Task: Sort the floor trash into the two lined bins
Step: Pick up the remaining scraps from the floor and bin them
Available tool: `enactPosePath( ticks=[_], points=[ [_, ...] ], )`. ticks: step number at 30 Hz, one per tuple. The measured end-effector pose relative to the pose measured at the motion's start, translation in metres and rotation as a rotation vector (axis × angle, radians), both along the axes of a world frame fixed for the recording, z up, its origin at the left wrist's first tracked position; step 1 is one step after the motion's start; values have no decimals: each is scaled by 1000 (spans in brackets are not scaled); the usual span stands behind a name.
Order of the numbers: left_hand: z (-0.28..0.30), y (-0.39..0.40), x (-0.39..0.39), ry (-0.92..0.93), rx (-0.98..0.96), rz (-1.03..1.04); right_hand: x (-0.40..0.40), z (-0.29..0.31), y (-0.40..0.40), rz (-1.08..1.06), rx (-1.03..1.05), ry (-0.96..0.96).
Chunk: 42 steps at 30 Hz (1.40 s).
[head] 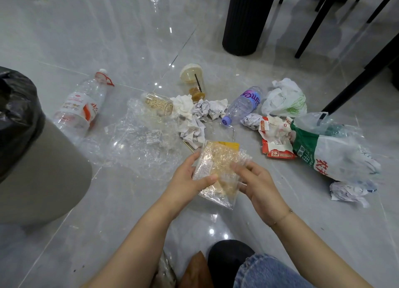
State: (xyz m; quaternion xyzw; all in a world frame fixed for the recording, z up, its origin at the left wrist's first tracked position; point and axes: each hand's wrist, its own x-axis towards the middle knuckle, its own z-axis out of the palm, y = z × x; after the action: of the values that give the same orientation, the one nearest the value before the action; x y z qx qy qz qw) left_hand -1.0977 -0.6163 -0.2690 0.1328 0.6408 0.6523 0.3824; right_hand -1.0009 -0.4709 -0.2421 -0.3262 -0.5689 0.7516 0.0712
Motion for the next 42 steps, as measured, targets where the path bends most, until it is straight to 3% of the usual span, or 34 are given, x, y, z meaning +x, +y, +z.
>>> enactPosePath(
  ticks=[3, 11, 14, 17, 19, 21, 23, 33, 39, 42],
  points=[
    [1, -1, -1, 93, -44, -37, 2, -5, -1, -23, 115, -33],
    [2, -1, -1, 42, -69, -26, -3, -9, 1, -47, 167, -44],
    [-2, 1, -4, 53, -128, 65, -10, -10, 5, -16, 264, -66],
    [-6, -2, -12, 30, -176, 301, -17, -20, 18, -23, 308, -118],
    [-7, -9, -21, -24, -186, 465, -17, -35, 33, 17, 514, -187],
    [-7, -15, -27, -53, -182, 566, -13, -51, 45, 246, 857, -338],
    [-8, -19, -31, -48, -200, 613, -9, -66, 51, 473, 1039, -455],
    [-4, -20, -29, -98, -198, 596, -27, -78, 60, 377, 1039, -696],
    [-3, -19, -29, -88, -206, 577, -32, -89, 54, 279, 766, -557],
    [-3, -19, -27, -94, -210, 575, -31, -93, 46, 192, 791, -542]
  ],
)
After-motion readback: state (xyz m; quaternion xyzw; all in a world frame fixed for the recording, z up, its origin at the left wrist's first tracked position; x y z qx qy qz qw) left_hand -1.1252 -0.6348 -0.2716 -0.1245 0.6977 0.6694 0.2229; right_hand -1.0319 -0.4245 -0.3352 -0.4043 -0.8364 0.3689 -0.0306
